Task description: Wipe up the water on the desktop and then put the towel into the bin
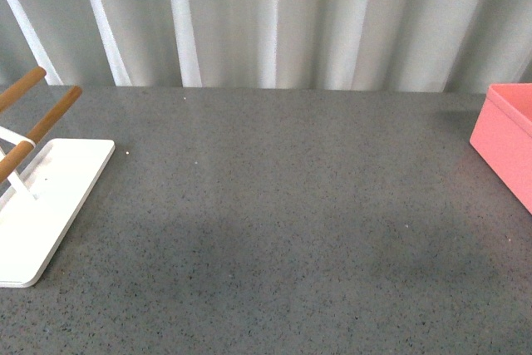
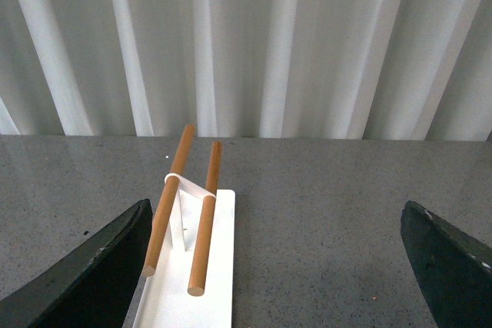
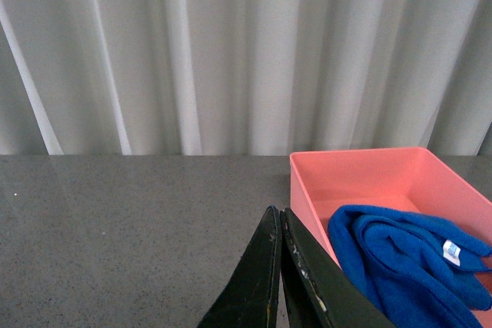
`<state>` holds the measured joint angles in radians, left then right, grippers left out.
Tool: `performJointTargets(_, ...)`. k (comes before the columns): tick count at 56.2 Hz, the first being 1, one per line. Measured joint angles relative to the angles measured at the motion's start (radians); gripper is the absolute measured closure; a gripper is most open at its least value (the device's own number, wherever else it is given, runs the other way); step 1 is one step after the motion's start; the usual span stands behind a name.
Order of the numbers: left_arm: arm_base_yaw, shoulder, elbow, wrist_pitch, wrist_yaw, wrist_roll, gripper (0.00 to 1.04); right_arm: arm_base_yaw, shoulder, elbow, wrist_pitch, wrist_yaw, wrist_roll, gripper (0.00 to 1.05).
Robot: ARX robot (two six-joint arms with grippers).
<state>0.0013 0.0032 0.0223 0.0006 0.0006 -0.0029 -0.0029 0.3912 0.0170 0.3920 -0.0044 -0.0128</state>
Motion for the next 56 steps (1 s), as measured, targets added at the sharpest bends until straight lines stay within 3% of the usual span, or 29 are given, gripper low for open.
performJointTargets(36, 0.000, 0.000, 0.000, 0.000, 0.000, 0.000, 0.07, 0.000, -0.216, 0.000, -0.213, 0.000, 0.002, 1.01)
performJointTargets(41, 0.000, 0.000, 0.000, 0.000, 0.000, 0.000, 0.07, 0.000, -0.352, 0.000, -0.382, 0.001, 0.002, 1.01)
performJointTargets(56, 0.000, -0.001, 0.000, 0.000, 0.000, 0.000, 0.07, 0.000, -0.387, 0.000, -0.390, 0.003, 0.003, 1.01)
